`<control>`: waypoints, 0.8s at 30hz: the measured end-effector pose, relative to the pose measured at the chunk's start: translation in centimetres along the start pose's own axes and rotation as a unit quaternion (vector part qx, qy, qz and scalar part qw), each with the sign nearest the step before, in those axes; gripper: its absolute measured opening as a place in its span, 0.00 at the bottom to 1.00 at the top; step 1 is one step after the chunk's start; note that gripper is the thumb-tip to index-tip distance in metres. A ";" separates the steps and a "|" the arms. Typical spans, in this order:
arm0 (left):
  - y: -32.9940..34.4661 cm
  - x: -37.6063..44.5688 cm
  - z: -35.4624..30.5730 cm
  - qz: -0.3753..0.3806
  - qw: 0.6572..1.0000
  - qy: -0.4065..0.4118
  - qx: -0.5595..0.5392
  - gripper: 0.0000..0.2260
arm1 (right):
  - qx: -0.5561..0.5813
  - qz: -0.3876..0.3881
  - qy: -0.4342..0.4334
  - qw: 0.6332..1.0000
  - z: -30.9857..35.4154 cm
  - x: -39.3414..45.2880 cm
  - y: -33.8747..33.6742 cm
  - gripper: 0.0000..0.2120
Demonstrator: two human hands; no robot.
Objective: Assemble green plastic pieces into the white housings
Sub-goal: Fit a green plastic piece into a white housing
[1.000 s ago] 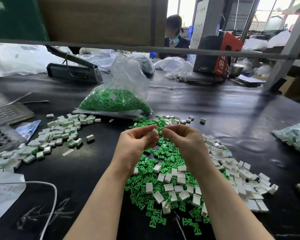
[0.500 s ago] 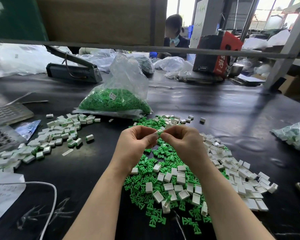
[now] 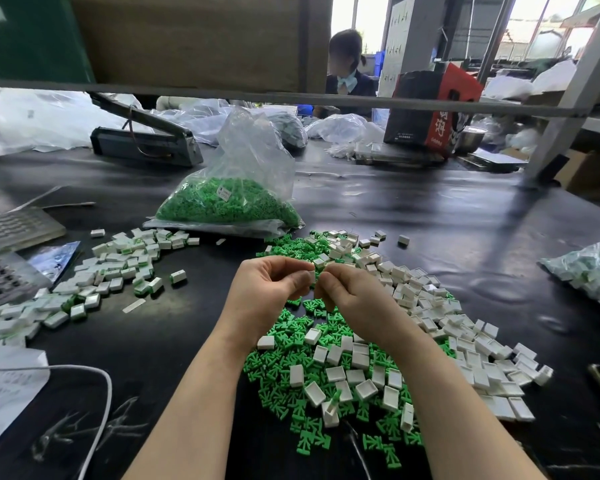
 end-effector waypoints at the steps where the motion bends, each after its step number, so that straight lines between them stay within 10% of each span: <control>1: 0.0 0.0 0.1 0.003 1.000 -0.002 0.001 0.05 | 0.005 0.008 0.003 1.000 0.0 0.0 0.1 0.15; 24: 0.3 -0.5 -0.7 0.103 0.990 0.061 0.078 0.10 | 0.021 0.111 -0.015 0.993 0.1 -0.7 0.4 0.11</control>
Point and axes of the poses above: each hand's wrist, its own x-axis towards the middle knuckle, its own y-axis out of the palm, z = x × y, the point moved 7 cm from there along x, towards the middle knuckle, and after that the axes turned 11 degrees about -z, right-handed, at the moved point
